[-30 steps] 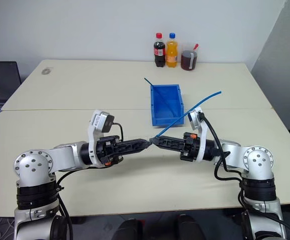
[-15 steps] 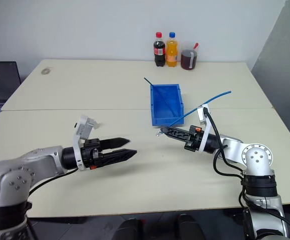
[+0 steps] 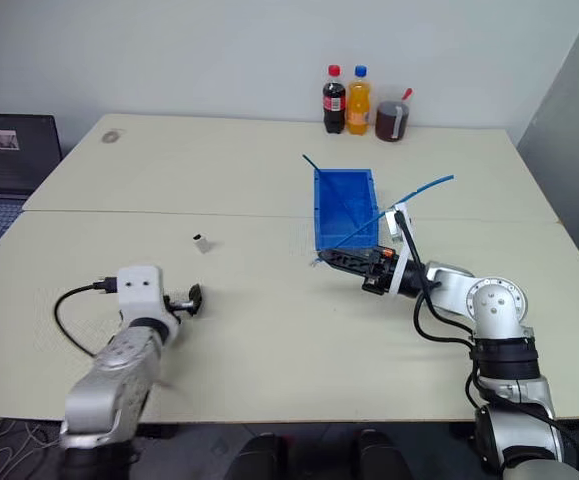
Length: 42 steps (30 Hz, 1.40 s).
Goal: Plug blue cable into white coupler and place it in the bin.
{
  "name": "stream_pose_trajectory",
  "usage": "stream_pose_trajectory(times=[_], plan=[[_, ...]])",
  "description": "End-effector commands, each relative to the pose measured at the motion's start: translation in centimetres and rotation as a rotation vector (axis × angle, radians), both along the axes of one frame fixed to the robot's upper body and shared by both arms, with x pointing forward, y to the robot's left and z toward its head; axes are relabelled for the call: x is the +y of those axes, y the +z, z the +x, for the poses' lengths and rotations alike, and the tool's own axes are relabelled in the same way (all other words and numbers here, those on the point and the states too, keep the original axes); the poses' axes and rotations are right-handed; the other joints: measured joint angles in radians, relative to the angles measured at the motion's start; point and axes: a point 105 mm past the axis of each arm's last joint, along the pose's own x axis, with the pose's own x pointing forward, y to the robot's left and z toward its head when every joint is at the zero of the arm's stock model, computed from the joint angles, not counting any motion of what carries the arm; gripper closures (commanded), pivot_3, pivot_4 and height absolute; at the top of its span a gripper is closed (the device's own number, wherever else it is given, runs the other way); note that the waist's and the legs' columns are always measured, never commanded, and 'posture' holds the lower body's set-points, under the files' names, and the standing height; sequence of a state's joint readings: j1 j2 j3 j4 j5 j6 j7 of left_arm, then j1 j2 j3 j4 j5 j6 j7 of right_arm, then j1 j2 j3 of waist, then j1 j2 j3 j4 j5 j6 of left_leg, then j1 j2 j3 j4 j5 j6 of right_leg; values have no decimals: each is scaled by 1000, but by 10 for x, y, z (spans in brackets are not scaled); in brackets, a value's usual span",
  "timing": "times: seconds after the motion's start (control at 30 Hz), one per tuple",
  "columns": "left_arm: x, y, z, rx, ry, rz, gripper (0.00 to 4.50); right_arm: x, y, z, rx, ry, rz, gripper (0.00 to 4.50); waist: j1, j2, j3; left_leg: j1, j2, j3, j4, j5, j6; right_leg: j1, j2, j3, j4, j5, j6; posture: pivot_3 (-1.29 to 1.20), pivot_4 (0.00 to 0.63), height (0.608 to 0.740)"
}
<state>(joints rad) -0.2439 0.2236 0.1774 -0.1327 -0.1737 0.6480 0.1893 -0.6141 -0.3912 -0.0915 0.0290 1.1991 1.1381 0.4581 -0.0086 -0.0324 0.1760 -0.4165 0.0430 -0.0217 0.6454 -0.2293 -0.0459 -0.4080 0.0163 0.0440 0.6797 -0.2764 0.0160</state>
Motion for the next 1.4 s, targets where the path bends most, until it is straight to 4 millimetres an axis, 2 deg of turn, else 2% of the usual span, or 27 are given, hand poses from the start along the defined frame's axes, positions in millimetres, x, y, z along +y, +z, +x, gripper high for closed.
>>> stream_pose_trajectory(times=[0.03, 0.17, 0.3, 0.43, 0.7, 0.8, 0.9, 1.03, 1.07, 1.1, 1.13, 1.17, 1.33, 1.4], plan=[[-17, -10, 16, 11, 12, -26, 49, -5, 9, 2, -45, -13, 1, 4334, 0, 0, 0, 0, 0, 1, 0, 0, 0, 0, 0, 0, 0, 1, -2, 0, 150, 740], [-22, -19, 33, 25, 81, -81, 49, -10, 10, 1, -52, -28, -11, 4334, 7, 1, -1, 0, -1, 0, 0, 0, 0, 0, -1, 0, 0, 3, -4, 0, 150, 740], [-20, -19, 52, 15, 174, -124, 49, -13, 11, 4, -59, -46, -24, 4334, 10, 2, -1, 2, -1, -1, 0, 0, 0, 2, 0, -1, 1, 2, 0, 0, 150, 740], [-28, -15, 70, -3, 183, -183, 49, -16, 12, 7, -73, -69, -41, 4334, 6, 4, -2, 2, -2, -1, 0, 1, 1, 2, 0, -1, 1, 2, 2, 0, 150, 740], [-34, -24, 78, 13, 200, -228, 49, -21, 11, 7, -73, -89, -52, 4334, 7, 5, -3, 2, -3, 0, 0, 1, 1, 2, -1, -1, 0, 2, 2, 0, 150, 740], [-38, -30, 76, 27, 202, -244, 497, -21, 11, 6, -72, -94, -52, 4334, 7, 7, -4, 2, -3, -1, 0, 1, 1, 2, -1, -1, 1, 2, 2, 0, 150, 740], [-44, -33, 74, 42, 211, -270, 1155, -22, 10, 5, -70, -95, -52, 4334, 8, 9, -5, 2, -4, -1, 0, 1, 1, 2, -1, -1, 0, 2, 3, 0, 150, 740], [-53, -29, 76, 44, 215, -292, 1959, -22, 9, 5, -67, -98, -53, 4334, 12, 9, -6, 1, -6, -1, 0, 1, 1, 2, -4, -1, 0, 1, 4, 0, 150, 740], [-57, -28, 77, 45, 206, -301, 2175, -22, 8, 5, -67, -99, -54, 4334, 13, 9, -6, 1, -7, -1, 0, 1, 1, 2, -4, -1, 0, 1, 4, 0, 150, 740], [-61, -27, 78, 48, 198, -309, 2675, -22, 8, 5, -65, -104, -53, 4334, 13, 9, -6, 1, -8, -1, 0, 1, 1, 3, -5, -1, 0, 1, 4, 0, 150, 740], [-66, -26, 79, 51, 187, -312, 2855, -22, 7, 6, -63, -107, -51, 4334, 14, 10, -6, 1, -9, -1, 0, 1, 1, 3, -5, -1, 0, 1, 4, 0, 150, 740], [-70, -25, 80, 51, 174, -309, 2842, -22, 7, 6, -62, -110, -49, 4334, 14, 10, -6, 1, -10, -1, 0, 1, 1, 3, -7, -1, 0, 1, 5, 0, 150, 740], [-64, -22, 80, 48, 182, -287, 3681, -21, 6, 7, -61, -122, -41, 4334, 17, 10, -6, 1, -13, -1, 0, 1, 1, 3, -10, -1, 0, 2, 7, 0, 150, 740], [-59, -21, 80, 47, 178, -266, 3687, -22, 5, 7, -62, -126, -40, 4334, 17, 10, -6, 1, -14, -1, 0, 1, 1, 3, -10, -1, 0, 2, 7, 0, 150, 740]])
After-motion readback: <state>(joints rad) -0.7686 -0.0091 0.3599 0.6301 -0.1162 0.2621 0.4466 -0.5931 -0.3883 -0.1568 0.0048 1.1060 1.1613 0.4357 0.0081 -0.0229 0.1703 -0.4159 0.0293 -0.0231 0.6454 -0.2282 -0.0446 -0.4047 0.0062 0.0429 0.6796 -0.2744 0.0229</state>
